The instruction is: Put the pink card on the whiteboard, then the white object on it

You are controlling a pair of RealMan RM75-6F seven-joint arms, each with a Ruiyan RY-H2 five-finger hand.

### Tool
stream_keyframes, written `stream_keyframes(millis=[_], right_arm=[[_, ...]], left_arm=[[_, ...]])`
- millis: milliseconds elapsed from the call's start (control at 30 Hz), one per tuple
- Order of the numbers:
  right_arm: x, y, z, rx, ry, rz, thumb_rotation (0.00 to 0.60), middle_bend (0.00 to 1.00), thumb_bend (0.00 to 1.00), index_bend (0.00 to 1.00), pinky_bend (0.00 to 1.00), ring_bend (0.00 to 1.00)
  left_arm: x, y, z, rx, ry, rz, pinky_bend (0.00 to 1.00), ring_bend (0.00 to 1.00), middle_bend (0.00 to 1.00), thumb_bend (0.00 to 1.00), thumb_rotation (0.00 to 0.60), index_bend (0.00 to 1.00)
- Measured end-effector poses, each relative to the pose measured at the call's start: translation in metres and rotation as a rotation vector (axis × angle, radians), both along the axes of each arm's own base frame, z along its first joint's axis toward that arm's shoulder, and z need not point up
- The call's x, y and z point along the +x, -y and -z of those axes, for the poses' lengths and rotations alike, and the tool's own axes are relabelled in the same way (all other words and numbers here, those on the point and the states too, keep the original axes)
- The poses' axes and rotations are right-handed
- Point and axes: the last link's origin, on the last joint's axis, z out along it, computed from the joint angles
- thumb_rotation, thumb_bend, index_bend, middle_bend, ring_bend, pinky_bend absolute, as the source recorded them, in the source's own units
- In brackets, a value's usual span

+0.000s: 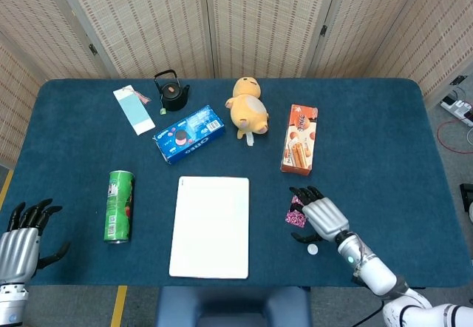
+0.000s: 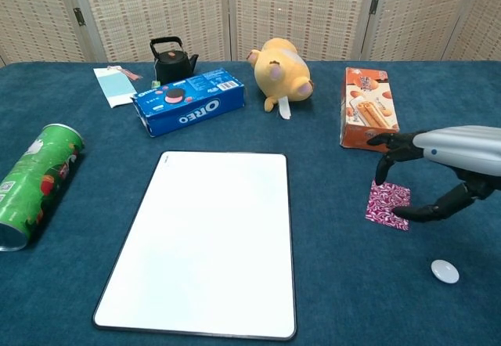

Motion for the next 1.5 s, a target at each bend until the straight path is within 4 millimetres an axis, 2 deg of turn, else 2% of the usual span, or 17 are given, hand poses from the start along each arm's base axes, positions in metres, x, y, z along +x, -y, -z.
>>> stream_keyframes(millis=[200,567,1500], right_arm=[[0.005,0.008,0.013,0.028,-0.032,-0.006,0.273,0.0,0.36,0.32,0.0,0.0],[-0.001,0.009,0.032,0.056,-0.066,0.001,0.273,0.0,0.36,0.32,0.0,0.0],[-0.007,0.008,0.032,0.05,-0.094,0.013,0.271,0.0,0.36,0.34,0.0,0.0]], left_arm=[[-0.003,0.0,0.001,-0.005,0.0,-0.012,0.0,0.18,0.17,0.3,0.6,0.27],[-0.008,0.001,0.002,-0.008,0.002,-0.024,0.0,0.18,0.17,0.3,0.6,0.27],[-0.011,0.0,0.004,-0.017,0.007,-0.028,0.0,0.18,0.17,0.3,0.6,0.27]])
